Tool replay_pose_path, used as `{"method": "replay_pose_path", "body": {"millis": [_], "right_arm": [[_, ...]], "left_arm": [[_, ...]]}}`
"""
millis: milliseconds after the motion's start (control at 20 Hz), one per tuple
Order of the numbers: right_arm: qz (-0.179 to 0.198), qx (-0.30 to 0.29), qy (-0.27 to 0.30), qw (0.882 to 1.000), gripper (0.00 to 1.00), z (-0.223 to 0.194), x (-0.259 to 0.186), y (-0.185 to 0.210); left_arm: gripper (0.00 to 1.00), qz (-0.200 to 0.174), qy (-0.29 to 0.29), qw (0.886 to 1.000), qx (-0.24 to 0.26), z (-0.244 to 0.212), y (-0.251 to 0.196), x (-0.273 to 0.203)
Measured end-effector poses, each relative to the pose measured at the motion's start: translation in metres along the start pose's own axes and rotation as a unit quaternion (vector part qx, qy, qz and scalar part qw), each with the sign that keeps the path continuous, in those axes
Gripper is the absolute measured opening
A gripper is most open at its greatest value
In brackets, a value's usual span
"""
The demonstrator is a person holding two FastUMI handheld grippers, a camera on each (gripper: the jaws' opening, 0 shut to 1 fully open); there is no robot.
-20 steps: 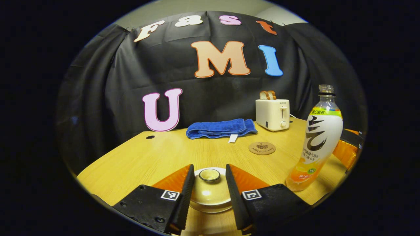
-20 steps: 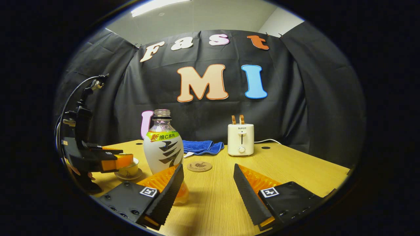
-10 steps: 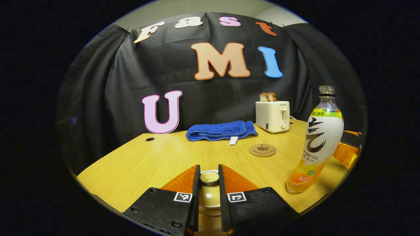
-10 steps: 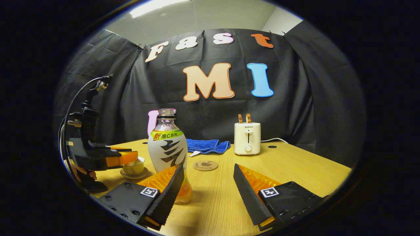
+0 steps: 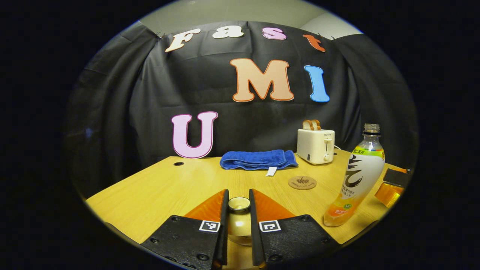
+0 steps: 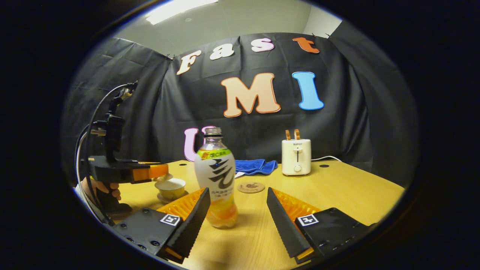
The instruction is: Open the teacup lid with one hand, grasp the water bottle and pour water into the teacup with the other hand; after pouring, place the water bottle on the coaster and then close the teacup lid.
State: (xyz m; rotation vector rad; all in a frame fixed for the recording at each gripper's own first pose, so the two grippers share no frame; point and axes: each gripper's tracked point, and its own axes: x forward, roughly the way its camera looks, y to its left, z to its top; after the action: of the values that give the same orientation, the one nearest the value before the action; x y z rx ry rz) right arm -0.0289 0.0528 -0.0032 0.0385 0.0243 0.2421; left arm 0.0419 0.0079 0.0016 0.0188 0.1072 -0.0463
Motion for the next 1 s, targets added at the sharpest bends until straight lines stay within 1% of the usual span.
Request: {"method": "replay_pose_path", "body": {"millis": [100,150,350,400,600,700,750,850,900,1000], "right_arm": [[0.006,-0.012,0.002,1.0,0.96,-0.002,0.004,0.009],[0.009,-0.019,0.003,1.0,0.97,-0.003,0.006,0.015],[0.022,-0.025,0.012,0.999,0.95,-0.007,0.021,0.031],[0.021,-0.025,0.015,0.999,0.97,-0.007,0.026,0.032],[0.018,-0.014,0.033,0.999,0.96,-0.015,0.045,0.034],[0.013,-0.018,0.047,0.999,0.96,-0.019,0.054,0.033],[0.009,-0.019,0.052,0.998,0.95,-0.02,0.057,0.032],[0.009,-0.026,0.057,0.998,0.79,-0.022,0.062,0.033],[0.011,-0.044,0.057,0.997,0.7,-0.021,0.065,0.034],[0.015,-0.083,0.058,0.995,0.7,-0.017,0.068,0.036]], "left_arm": [[0.23,0.005,-0.002,1.0,-0.003,0.001,0.007,-0.007],[0.23,0.009,-0.003,1.0,-0.005,0.002,0.011,-0.011],[0.23,0.029,-0.009,0.999,-0.017,0.003,0.036,-0.021],[0.23,0.033,-0.01,0.999,-0.022,0.003,0.041,-0.023],[0.23,0.05,-0.02,0.998,-0.022,0.007,0.061,-0.032],[0.23,0.052,-0.022,0.998,-0.021,0.007,0.066,-0.033],[0.23,0.052,-0.023,0.998,-0.021,0.007,0.069,-0.033],[0.23,0.053,-0.023,0.998,-0.02,0.006,0.074,-0.034],[0.23,0.053,-0.023,0.998,-0.019,0.005,0.075,-0.035],[0.23,0.05,-0.028,0.998,-0.022,0.003,0.077,-0.034]]}}
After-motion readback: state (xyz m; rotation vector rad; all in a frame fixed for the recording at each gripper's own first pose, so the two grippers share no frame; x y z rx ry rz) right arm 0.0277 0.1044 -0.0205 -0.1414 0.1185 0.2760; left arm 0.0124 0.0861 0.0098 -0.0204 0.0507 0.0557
